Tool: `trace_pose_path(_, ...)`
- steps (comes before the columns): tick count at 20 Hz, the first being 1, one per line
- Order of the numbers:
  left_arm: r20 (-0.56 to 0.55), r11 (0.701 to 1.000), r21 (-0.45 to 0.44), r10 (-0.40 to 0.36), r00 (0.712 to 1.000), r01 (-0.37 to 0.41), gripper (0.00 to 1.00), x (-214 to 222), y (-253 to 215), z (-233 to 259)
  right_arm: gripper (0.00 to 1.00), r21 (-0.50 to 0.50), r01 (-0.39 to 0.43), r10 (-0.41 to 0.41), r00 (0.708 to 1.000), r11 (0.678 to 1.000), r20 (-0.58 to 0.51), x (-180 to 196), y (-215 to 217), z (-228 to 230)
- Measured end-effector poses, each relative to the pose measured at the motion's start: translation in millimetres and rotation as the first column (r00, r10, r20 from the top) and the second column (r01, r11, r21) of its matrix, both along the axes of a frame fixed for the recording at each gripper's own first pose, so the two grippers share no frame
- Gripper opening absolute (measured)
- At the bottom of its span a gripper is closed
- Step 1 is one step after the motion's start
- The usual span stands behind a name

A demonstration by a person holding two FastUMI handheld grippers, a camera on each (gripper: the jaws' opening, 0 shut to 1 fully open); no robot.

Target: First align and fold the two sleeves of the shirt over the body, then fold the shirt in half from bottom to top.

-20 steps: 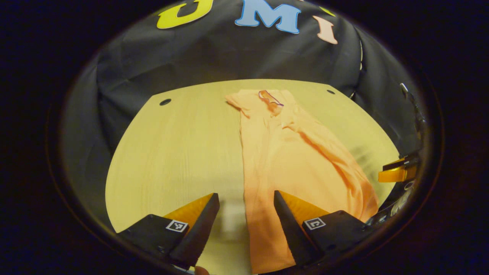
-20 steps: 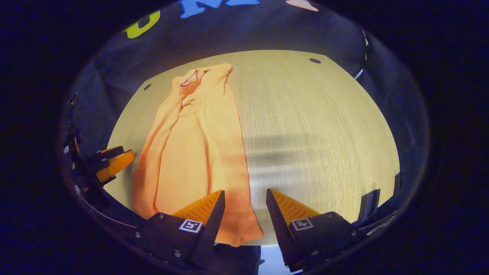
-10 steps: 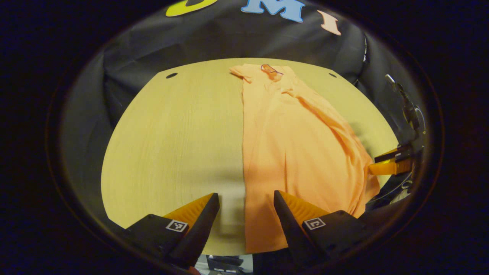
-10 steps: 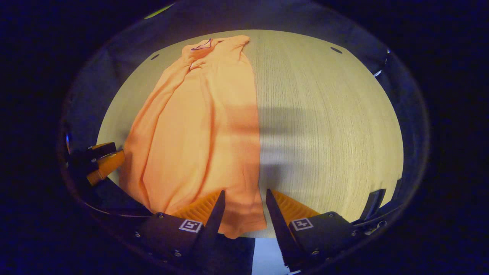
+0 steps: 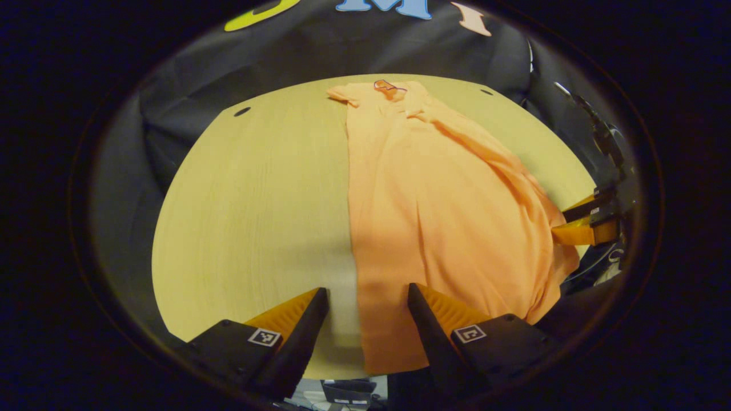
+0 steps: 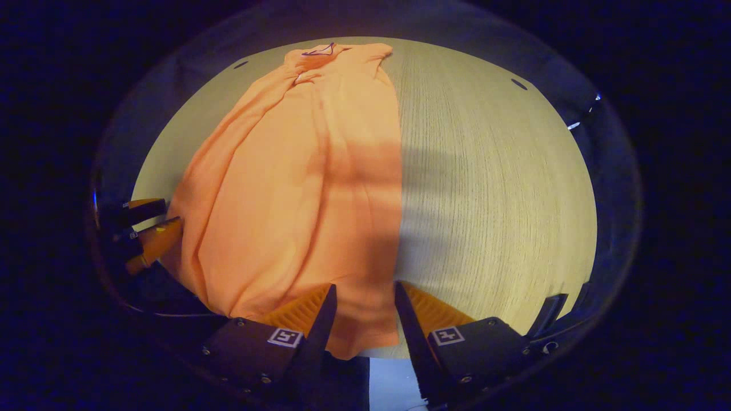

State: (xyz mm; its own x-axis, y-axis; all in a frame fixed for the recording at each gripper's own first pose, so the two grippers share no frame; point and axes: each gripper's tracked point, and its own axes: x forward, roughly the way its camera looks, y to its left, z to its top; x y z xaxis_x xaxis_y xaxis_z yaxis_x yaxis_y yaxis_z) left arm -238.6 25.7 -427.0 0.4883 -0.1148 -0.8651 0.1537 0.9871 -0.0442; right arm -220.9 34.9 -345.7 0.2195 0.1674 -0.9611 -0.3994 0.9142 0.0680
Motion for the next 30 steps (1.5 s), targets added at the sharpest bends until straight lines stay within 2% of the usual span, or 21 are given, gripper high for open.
trace_pose_path(3,0.0,1.0,-0.003,-0.015,1.0,0.015,0.95,3,-3,-1,0.65,-0.001,0.01,-0.01,1.0,1.0,-0.015,1,0,2)
trace_pose_path(4,0.001,1.0,-0.005,-0.029,1.0,0.029,0.91,2,-6,0,0.64,-0.002,0.014,-0.014,1.0,1.0,-0.02,1,1,-1)
trace_pose_path(5,0.001,0.999,-0.004,-0.046,0.999,0.046,0.82,3,-10,0,0.52,0.0,0.017,-0.017,1.0,1.0,-0.023,1,2,-1)
trace_pose_path(6,0.003,0.998,-0.004,-0.065,0.998,0.065,0.72,4,-13,1,0.45,0.001,0.021,-0.021,0.999,1.0,-0.024,1,2,0)
trace_pose_path(7,0.003,0.997,-0.004,-0.079,0.997,0.079,0.63,5,-18,0,0.29,0.007,0.025,-0.024,0.999,1.0,-0.025,2,4,1)
trace_pose_path(8,0.005,0.996,-0.003,-0.091,0.996,0.091,0.58,6,-19,1,0.2,0.012,0.026,-0.026,0.999,1.0,-0.027,1,3,-1)
trace_pose_path(9,0.007,0.995,0.0,-0.095,0.995,0.095,0.45,8,-19,-1,0.06,0.012,0.023,-0.022,0.999,1.0,-0.028,0,4,1)
trace_pose_path(10,0.008,0.995,0.007,-0.095,0.995,0.095,0.32,9,-19,-1,0.04,0.011,0.019,-0.019,0.999,1.0,-0.029,1,3,1)
trace_pose_path(11,0.005,0.995,0.009,-0.095,0.996,0.095,0.14,11,-19,-1,0.04,0.011,0.018,-0.018,0.999,1.0,-0.031,0,3,1)
trace_pose_path(12,0.003,0.995,0.012,-0.096,0.995,0.096,0.1,10,-19,-2,0.04,0.011,0.016,-0.015,0.999,1.0,-0.03,0,3,1)
trace_pose_path(13,0.002,0.995,0.015,-0.096,0.995,0.096,0.11,10,-19,-1,0.04,0.012,0.014,-0.014,0.999,1.0,-0.029,1,3,2)
trace_pose_path(17,0.002,0.996,0.015,-0.088,0.996,0.088,0.06,12,-19,-1,0.04,0.017,0.006,-0.006,1.0,1.0,-0.03,0,3,1)
trace_pose_path(20,0.004,0.997,0.013,-0.083,0.997,0.082,0.07,13,-19,-1,0.04,0.02,0.006,-0.006,1.0,1.0,-0.021,1,4,-2)
trace_pose_path(21,0.005,0.996,0.015,-0.082,0.997,0.082,0.07,13,-19,-3,0.0,0.022,-0.004,0.005,0.999,1.0,-0.032,-1,3,0)
trace_pose_path(24,0.005,0.997,0.015,-0.075,0.997,0.075,0.06,15,-18,-1,0.0,0.029,0.0,0.001,1.0,1.0,-0.027,1,3,3)
trace_pose_path(30,0.059,0.999,-0.025,0.039,0.998,-0.037,0.06,58,-6,28,0.0,0.09,0.053,-0.055,0.998,0.994,0.019,29,10,28)
